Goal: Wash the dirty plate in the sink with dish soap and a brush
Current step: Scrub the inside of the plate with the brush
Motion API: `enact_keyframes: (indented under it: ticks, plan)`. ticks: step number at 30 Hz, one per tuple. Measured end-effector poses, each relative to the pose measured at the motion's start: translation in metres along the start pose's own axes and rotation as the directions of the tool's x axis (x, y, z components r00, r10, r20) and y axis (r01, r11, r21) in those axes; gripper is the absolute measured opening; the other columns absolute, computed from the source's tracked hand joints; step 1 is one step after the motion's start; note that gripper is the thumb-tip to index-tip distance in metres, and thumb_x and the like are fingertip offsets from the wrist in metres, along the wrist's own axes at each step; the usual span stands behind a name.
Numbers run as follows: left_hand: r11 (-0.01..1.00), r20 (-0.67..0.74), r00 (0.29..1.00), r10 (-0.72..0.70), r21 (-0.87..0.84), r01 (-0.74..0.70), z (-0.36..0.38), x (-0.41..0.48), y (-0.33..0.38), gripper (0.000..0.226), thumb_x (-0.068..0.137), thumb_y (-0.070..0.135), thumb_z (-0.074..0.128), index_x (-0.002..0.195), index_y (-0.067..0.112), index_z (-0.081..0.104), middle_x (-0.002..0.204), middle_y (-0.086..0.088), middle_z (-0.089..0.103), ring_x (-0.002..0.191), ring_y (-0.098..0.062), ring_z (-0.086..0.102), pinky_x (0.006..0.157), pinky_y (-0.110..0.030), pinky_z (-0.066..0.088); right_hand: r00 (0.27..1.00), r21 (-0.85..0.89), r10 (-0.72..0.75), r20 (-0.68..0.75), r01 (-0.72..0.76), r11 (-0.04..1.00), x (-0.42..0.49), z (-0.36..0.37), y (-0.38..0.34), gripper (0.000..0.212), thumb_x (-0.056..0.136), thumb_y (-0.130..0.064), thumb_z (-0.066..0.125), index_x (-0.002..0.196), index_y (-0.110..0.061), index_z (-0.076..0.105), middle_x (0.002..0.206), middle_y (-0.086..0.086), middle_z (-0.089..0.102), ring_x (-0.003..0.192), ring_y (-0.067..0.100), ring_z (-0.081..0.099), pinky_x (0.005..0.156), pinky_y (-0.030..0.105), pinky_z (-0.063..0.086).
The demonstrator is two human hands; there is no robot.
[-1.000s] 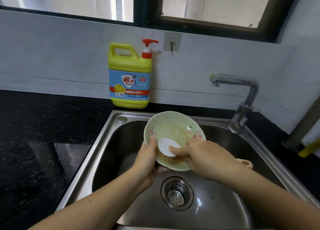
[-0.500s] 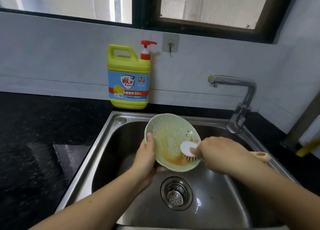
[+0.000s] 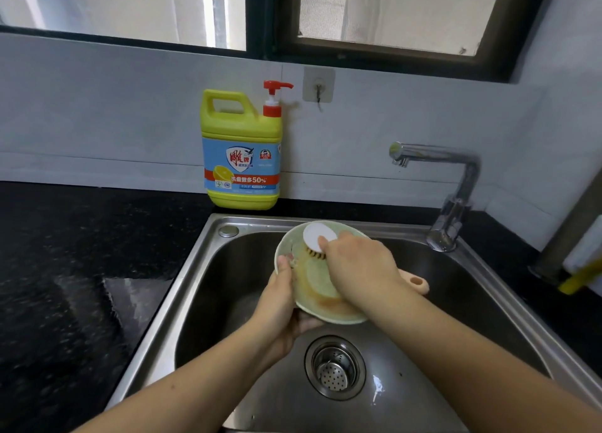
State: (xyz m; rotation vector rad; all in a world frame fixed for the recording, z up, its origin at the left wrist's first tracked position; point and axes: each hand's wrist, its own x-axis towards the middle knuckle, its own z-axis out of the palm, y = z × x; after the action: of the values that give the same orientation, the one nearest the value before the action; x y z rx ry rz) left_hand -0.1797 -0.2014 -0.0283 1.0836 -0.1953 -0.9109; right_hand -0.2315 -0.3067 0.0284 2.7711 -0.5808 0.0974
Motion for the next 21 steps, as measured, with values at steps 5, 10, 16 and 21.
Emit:
enact_keyframes:
  ticks: [5, 10, 16, 21]
  plan:
    - [1.0, -0.018, 1.0, 0.001, -0.01, -0.001, -0.003, 0.002, 0.0, 0.046, 0.097, 0.055, 0.024, 0.12, 0.027, 0.053, 0.089, -0.003, 0.076, 0.081, -0.023, 0.073, 0.068, -0.043, 0.06, 0.973, 0.06, -0.207, 0.1, 0.201, 0.978, -0.015, -0.014, 0.0, 0.042, 0.098, -0.029, 0.042, 0.139, -0.033, 0.041, 0.118, 0.009, 0.053, 0.106, 0.032, 0.056, 0.079, 0.038, 0.043]
    - [0.999, 0.026, 0.999, -0.028, 0.016, 0.028, 0.0, 0.0, -0.002, 0.055, 0.093, 0.06, 0.025, 0.128, 0.026, 0.051, 0.096, -0.005, 0.076, 0.081, -0.023, 0.074, 0.064, -0.039, 0.061, 0.998, -0.034, -0.056, 0.02, 0.057, 0.998, -0.004, -0.018, 0.021, 0.039, 0.1, -0.017, 0.034, 0.135, -0.027, 0.046, 0.115, 0.008, 0.055, 0.1, 0.03, 0.058, 0.068, 0.036, 0.038]
    - [1.0, 0.013, 1.0, -0.025, -0.017, 0.025, -0.002, 0.0, 0.0, 0.054, 0.095, 0.057, 0.025, 0.127, 0.023, 0.052, 0.094, -0.005, 0.076, 0.078, -0.021, 0.074, 0.06, -0.037, 0.061, 0.959, 0.066, -0.267, 0.09, 0.262, 0.963, -0.017, -0.01, 0.014, 0.048, 0.097, -0.027, 0.043, 0.142, -0.041, 0.034, 0.108, 0.006, 0.05, 0.102, 0.031, 0.057, 0.071, 0.034, 0.035]
    - [1.0, -0.016, 1.0, -0.007, -0.013, 0.007, -0.001, 0.0, 0.0, 0.051, 0.095, 0.058, 0.025, 0.124, 0.024, 0.052, 0.095, -0.006, 0.075, 0.08, -0.024, 0.073, 0.068, -0.043, 0.06, 0.92, 0.183, -0.36, 0.156, 0.332, 0.925, -0.036, -0.017, 0.038, 0.037, 0.101, -0.041, 0.035, 0.136, -0.051, 0.04, 0.1, -0.005, 0.047, 0.107, 0.022, 0.054, 0.077, 0.031, 0.038]
